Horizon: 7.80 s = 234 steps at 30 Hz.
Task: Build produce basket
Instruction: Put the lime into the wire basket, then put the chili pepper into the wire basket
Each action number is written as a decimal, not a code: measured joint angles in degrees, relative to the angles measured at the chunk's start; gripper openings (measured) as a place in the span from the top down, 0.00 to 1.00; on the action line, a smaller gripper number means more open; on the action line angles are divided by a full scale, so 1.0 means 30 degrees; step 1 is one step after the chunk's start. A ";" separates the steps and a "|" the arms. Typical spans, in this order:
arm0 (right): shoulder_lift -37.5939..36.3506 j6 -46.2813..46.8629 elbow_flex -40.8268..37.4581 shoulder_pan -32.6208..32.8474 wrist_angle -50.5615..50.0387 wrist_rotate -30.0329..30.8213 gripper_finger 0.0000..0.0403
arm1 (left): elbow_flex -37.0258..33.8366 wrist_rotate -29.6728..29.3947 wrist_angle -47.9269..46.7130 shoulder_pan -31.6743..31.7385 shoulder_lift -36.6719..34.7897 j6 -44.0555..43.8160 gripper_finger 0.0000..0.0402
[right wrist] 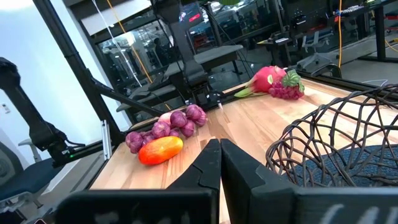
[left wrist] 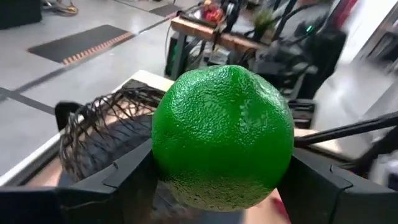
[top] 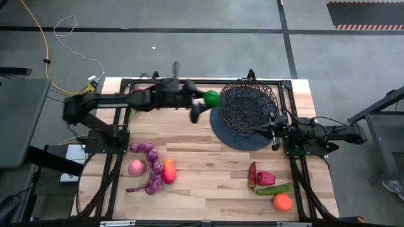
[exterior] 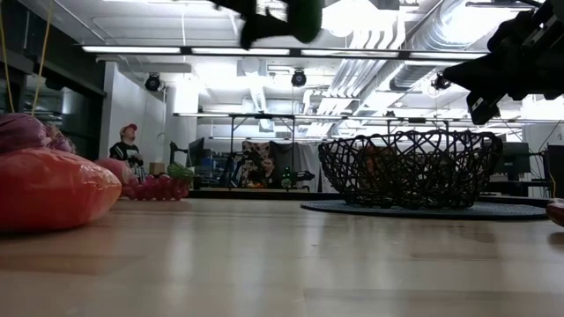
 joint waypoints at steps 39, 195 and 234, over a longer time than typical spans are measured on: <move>0.0000 0.0003 -0.0007 0.0003 -0.0006 -0.0003 1.00 | 0.6878 -0.3881 -0.3408 0.0436 1.0222 0.6730 0.17; 3.1653 2.6605 1.6520 0.7491 -1.4622 -0.4906 0.66 | -0.7075 0.3467 -0.5033 0.2790 -1.5912 -0.1556 0.17; 2.3982 0.4066 2.3992 -0.8798 -1.4037 -0.0868 0.82 | -0.7060 0.1624 -0.4836 0.2820 -1.5970 -0.1548 0.17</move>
